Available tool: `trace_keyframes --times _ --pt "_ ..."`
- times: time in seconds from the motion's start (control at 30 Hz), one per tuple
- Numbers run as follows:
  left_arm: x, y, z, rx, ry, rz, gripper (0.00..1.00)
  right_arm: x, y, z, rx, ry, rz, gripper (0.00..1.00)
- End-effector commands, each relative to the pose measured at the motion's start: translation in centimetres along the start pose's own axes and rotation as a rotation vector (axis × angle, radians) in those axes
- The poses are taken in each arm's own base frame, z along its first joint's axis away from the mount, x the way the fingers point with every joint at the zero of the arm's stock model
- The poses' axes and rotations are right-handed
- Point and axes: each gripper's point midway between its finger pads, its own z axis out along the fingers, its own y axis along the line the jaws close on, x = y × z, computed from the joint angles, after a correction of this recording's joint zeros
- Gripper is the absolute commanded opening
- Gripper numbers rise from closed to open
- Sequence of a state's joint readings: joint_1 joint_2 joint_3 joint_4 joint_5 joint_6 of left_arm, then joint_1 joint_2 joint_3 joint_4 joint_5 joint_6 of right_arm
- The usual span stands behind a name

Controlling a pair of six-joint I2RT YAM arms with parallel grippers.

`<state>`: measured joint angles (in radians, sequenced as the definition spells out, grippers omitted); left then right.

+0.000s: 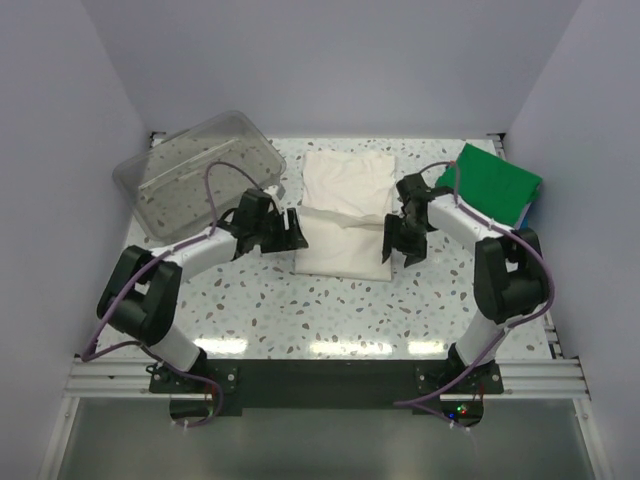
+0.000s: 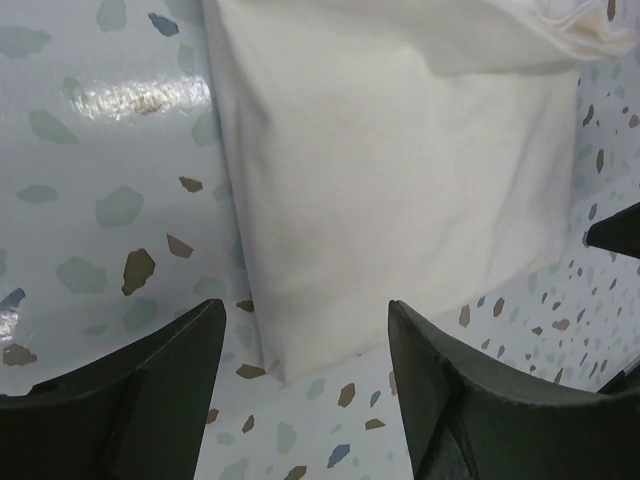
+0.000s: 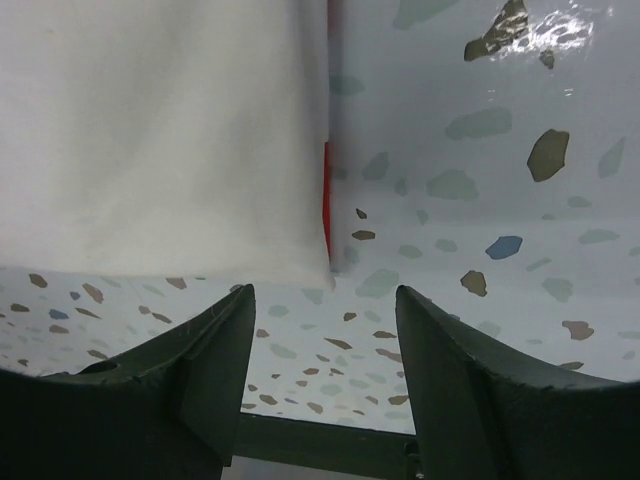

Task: Fold and stack the t-shirts
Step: Fold the tshirt

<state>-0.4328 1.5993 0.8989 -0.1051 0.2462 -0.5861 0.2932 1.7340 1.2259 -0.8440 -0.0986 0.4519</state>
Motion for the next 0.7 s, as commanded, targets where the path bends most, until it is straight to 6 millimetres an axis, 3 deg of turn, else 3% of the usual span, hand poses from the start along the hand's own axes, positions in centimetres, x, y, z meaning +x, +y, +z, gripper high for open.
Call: trace_keyframes --times 0.0,0.17,0.67 --pt "1.0 -0.5 -0.7 0.002 -0.005 0.035 0.70 0.2 0.7 -0.1 -0.064 -0.033 0.009 0.61" --pt "3.4 0.3 -0.5 -0.051 0.047 0.032 0.67 1.3 0.2 0.7 -0.062 -0.011 0.005 0.59" --pt "4.9 1.8 -0.2 -0.113 0.078 0.002 0.57 3.3 -0.2 3.6 -0.078 0.058 0.019 0.50"
